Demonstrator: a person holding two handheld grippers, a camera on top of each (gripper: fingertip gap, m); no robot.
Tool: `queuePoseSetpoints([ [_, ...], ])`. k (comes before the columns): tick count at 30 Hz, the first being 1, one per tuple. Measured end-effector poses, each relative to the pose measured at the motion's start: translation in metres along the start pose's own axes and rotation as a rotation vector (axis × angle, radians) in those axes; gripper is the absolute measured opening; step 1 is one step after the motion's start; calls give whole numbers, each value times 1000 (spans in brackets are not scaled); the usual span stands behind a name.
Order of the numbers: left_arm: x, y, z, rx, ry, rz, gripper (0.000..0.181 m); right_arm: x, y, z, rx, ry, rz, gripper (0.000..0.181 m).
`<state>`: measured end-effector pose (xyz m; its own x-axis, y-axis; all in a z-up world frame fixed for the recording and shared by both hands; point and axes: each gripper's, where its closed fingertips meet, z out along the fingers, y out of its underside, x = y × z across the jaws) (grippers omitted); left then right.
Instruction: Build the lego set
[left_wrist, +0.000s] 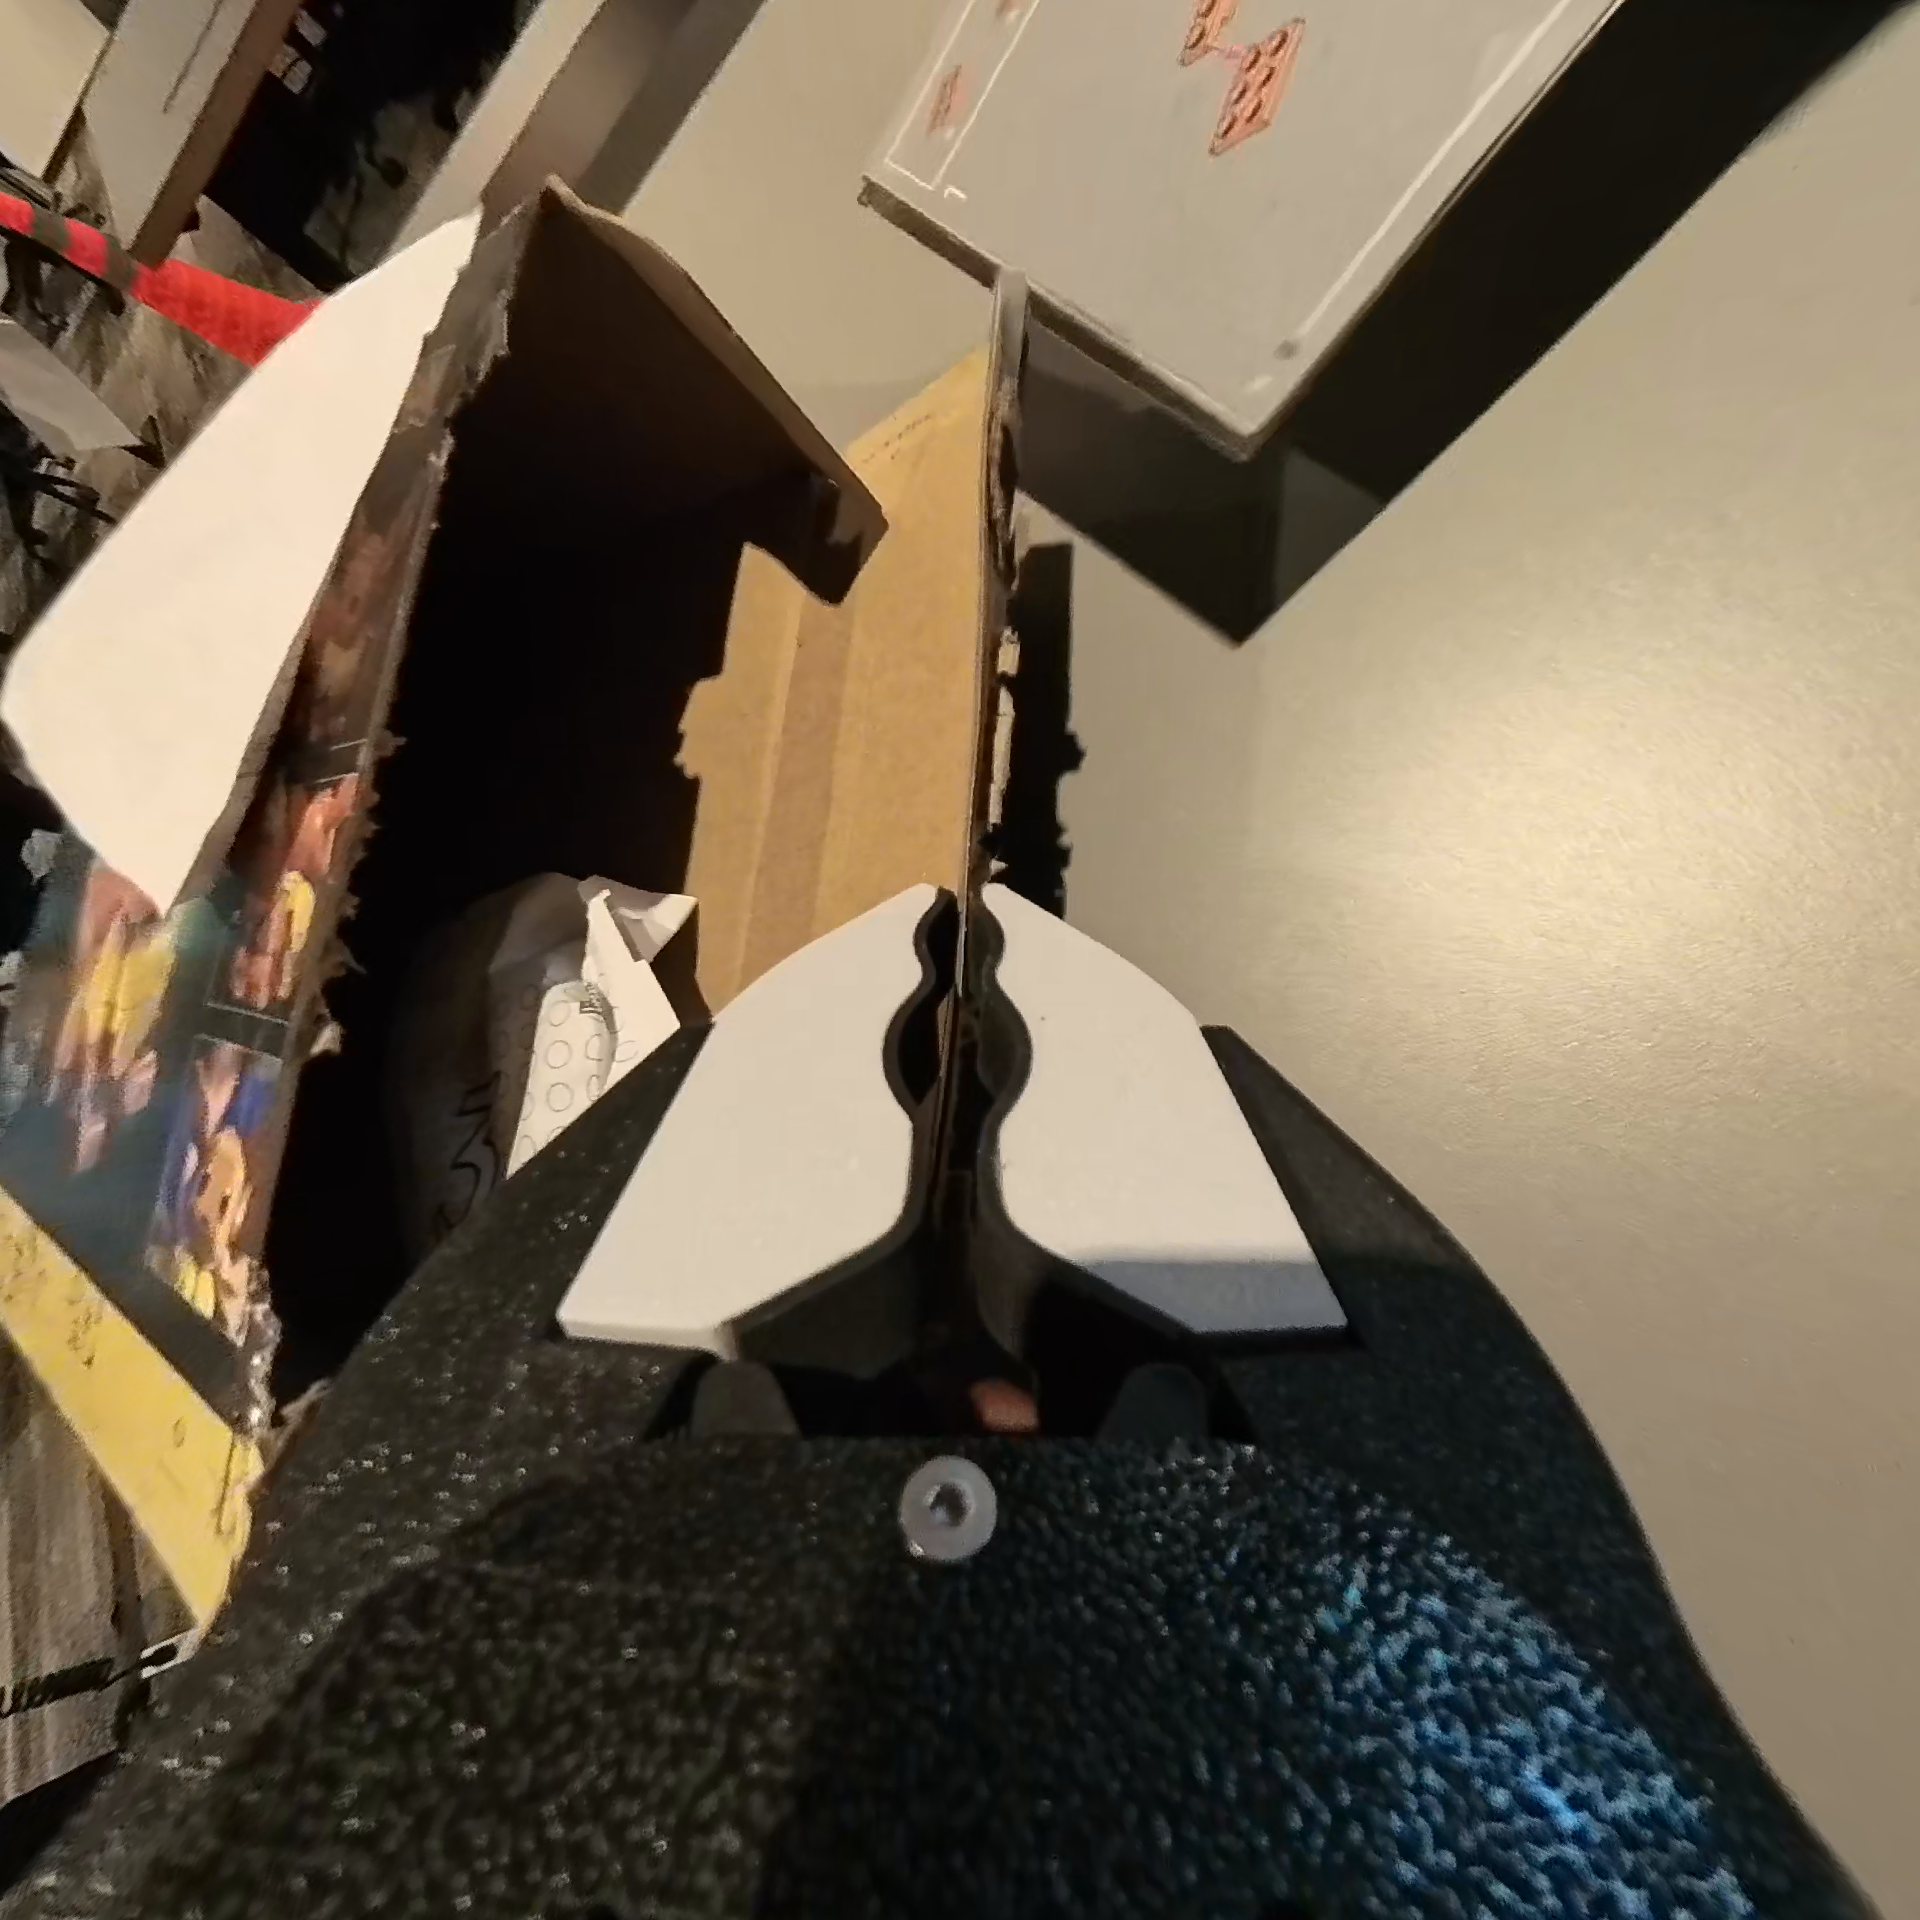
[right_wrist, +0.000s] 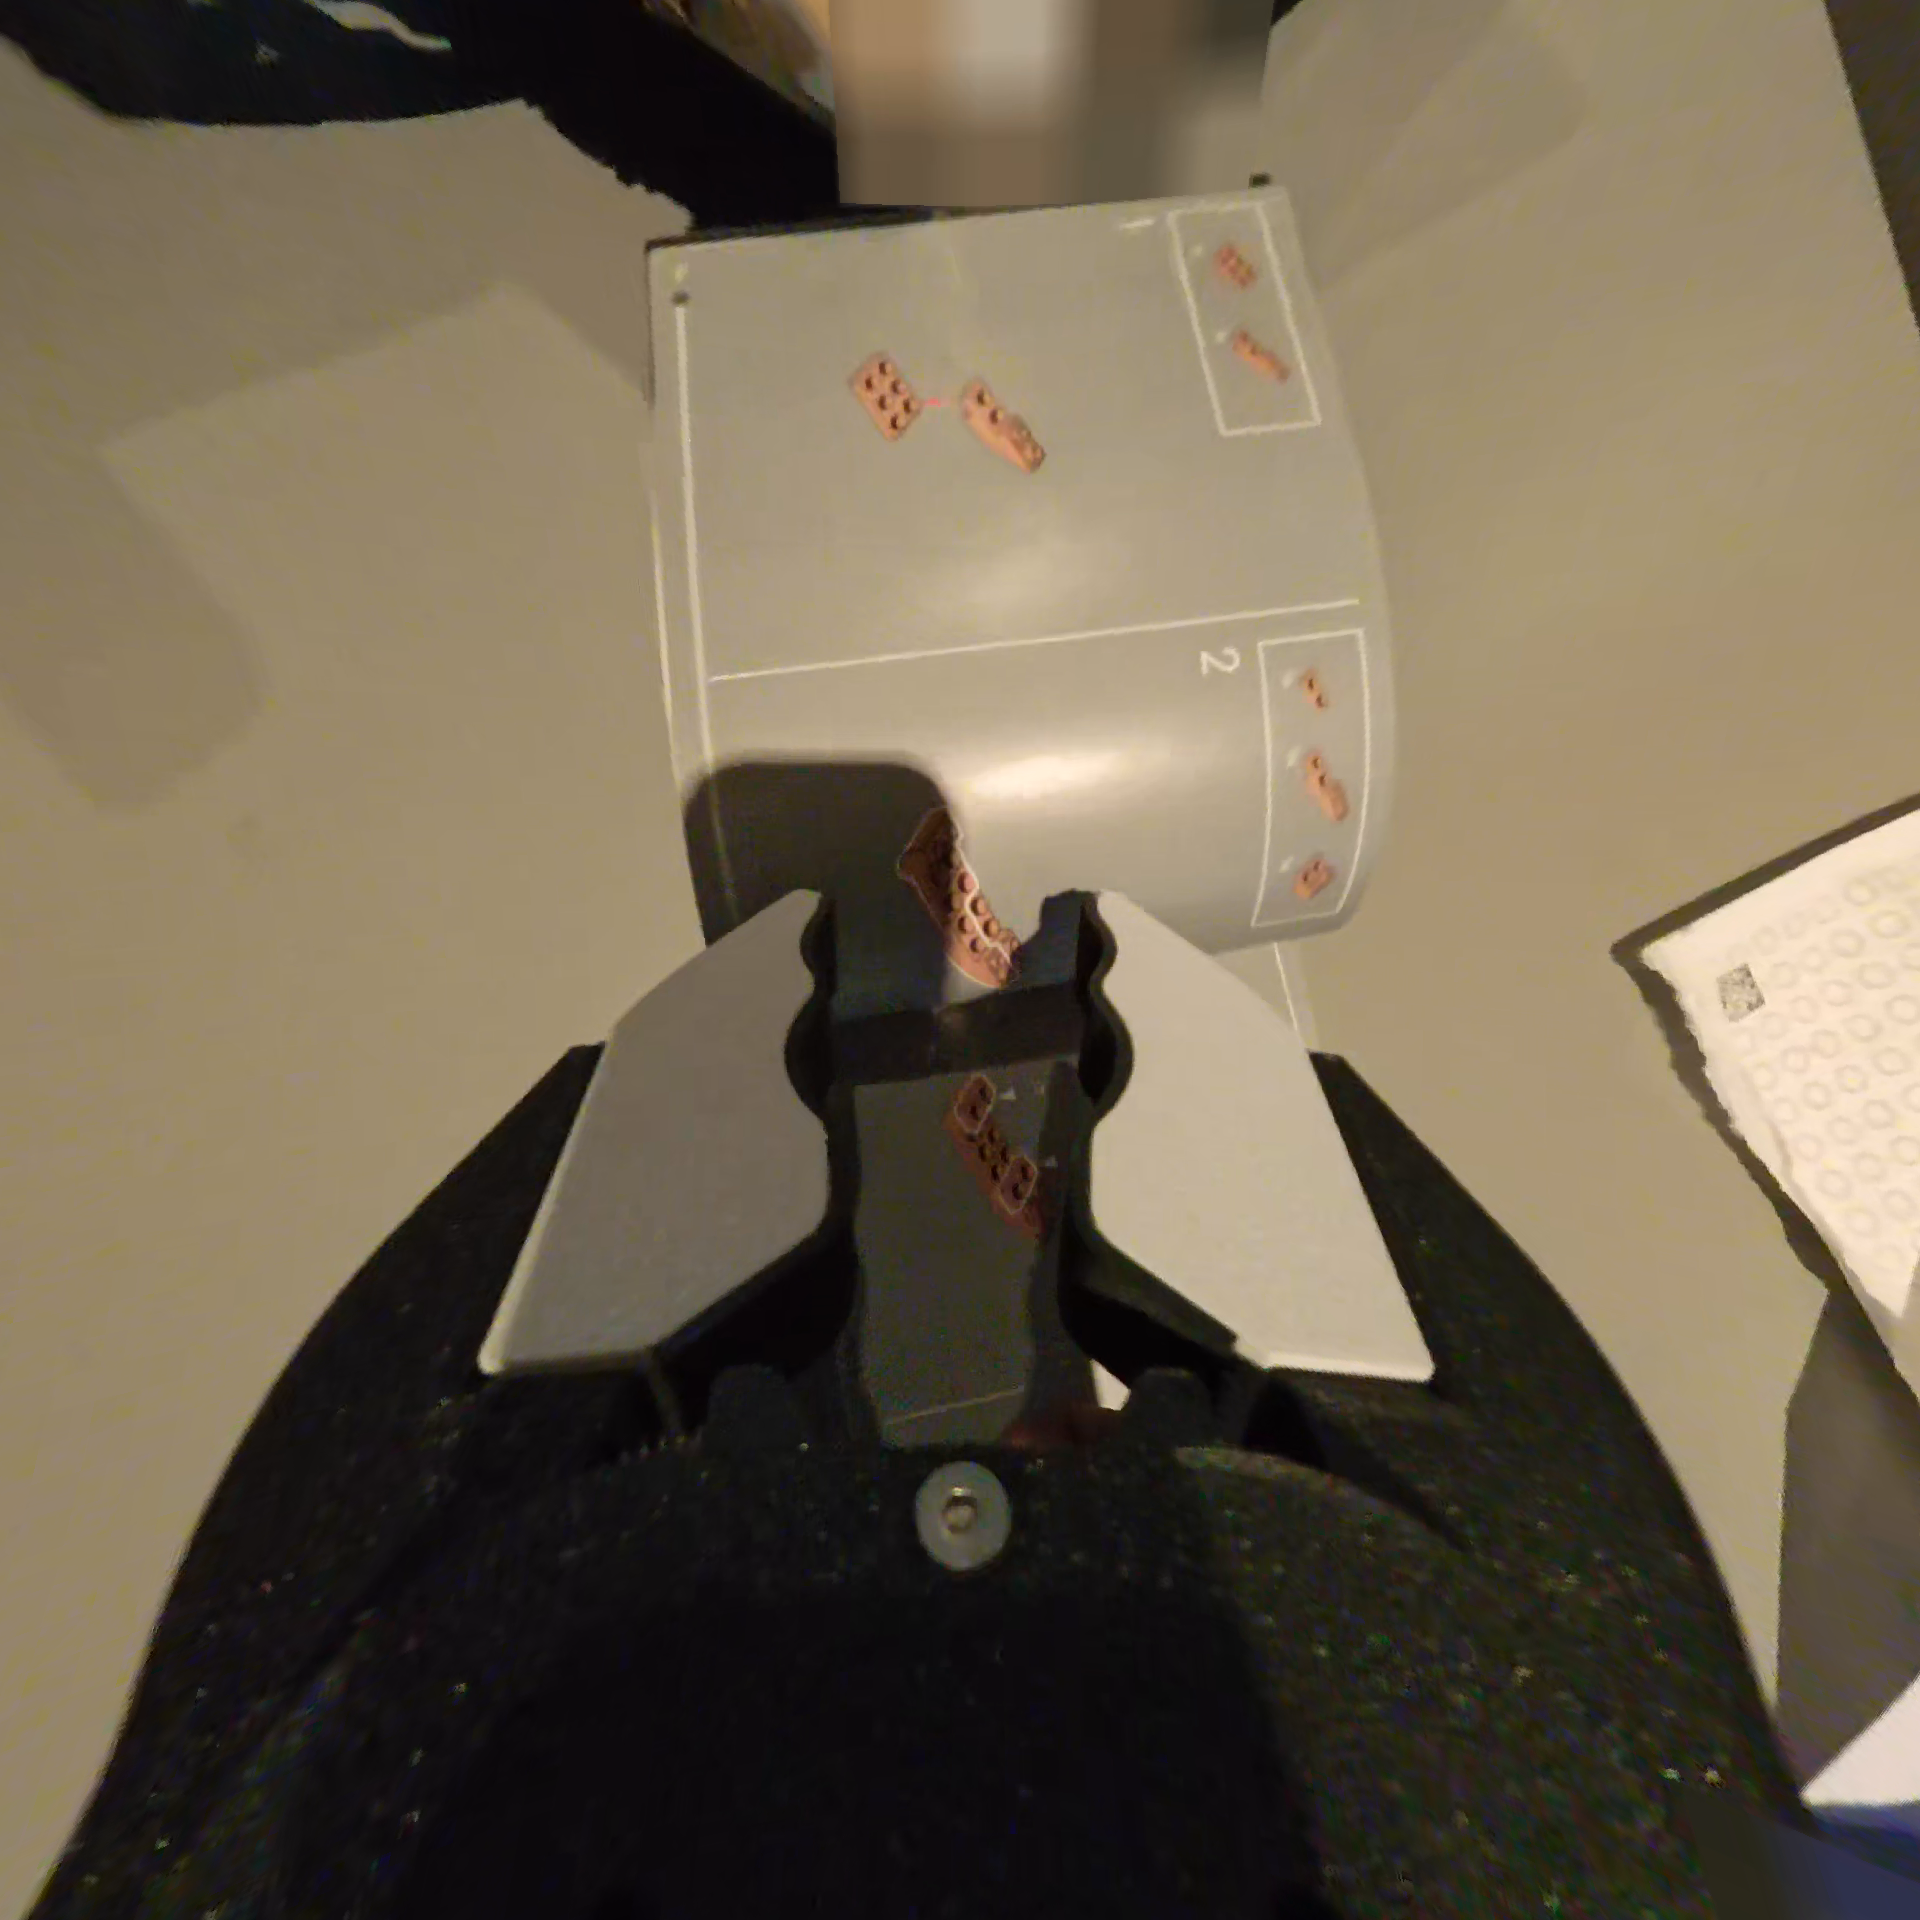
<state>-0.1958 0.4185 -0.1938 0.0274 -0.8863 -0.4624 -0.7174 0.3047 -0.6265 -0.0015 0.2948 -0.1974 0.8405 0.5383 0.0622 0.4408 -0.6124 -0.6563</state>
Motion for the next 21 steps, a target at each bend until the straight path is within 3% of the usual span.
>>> queuePoseSetpoints([
  [9, -18, -4, -11, 26, -19, -3, 1, -8, -8, 27, -96, -50, -54, 44],
  [21, 24, 5, 18, -44, 49, 61, 1, -7, -10, 40, -136, -74, -68, 44],
])
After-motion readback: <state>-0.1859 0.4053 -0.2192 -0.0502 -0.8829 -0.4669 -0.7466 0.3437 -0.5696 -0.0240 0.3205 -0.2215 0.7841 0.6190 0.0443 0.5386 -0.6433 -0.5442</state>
